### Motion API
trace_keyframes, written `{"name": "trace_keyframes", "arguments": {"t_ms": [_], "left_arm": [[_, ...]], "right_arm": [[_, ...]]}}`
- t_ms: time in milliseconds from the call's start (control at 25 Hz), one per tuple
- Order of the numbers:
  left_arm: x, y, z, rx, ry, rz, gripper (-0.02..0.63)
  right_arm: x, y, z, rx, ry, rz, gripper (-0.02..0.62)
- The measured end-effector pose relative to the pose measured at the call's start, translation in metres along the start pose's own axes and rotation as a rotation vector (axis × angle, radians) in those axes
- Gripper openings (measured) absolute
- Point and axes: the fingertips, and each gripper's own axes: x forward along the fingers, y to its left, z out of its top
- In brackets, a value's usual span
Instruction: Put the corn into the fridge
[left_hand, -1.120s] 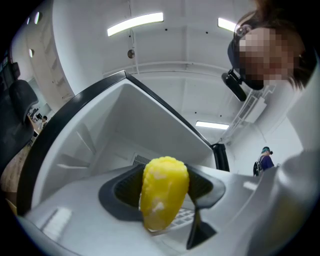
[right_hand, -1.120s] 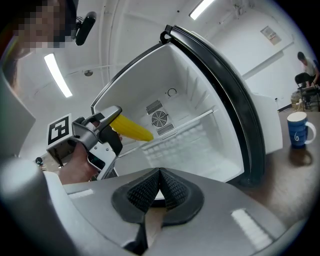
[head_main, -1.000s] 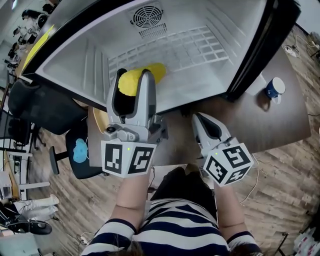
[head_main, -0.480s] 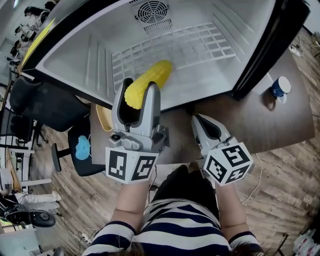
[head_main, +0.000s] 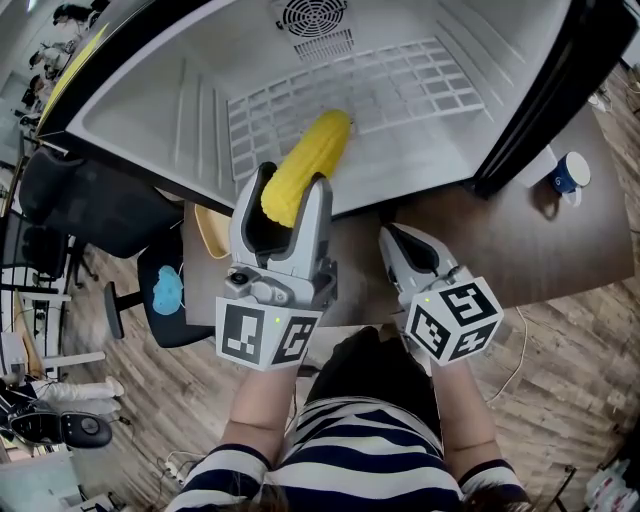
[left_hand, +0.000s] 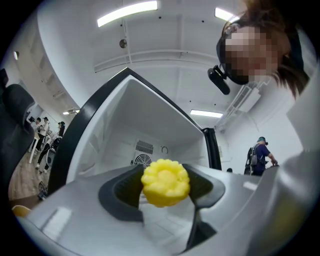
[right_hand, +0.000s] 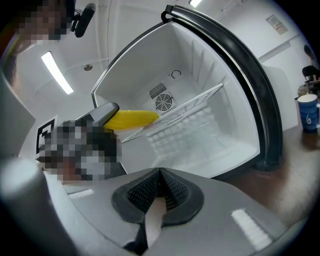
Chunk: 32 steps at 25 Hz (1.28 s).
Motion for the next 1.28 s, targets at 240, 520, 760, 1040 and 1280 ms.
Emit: {"name": "trace_keyframes", "arguments": {"t_ms": [240, 520, 760, 1040, 1280], "left_arm": [[-0.001, -0.011, -0.009, 0.105, 0.043, -0.043, 0.0], [-0.001, -0.013, -0.027, 0.067, 0.085, -0.075, 0.0], [0.003, -0.013, -0.023, 0.017, 0.083, -0.088, 0.0], [0.002, -0.011, -0.026, 0.016, 0.112, -0.108, 0.0], [0.003, -0.011, -0.026, 0.02, 0.138, -0.125, 0.0]], "right_arm": [[0.006, 0.002, -0.006, -0.002, 0.015, 0.009, -0.006], [0.01, -0.002, -0.005, 0.006, 0.011, 0.007, -0.006], [0.016, 0.003, 0.019, -0.035, -0.033, 0.035, -0.006], [0.024, 0.003, 0.044, -0.089, -0.081, 0.052, -0.006], [0.027, 0.009, 0.061, -0.124, -0.112, 0.11, 0.03]]}}
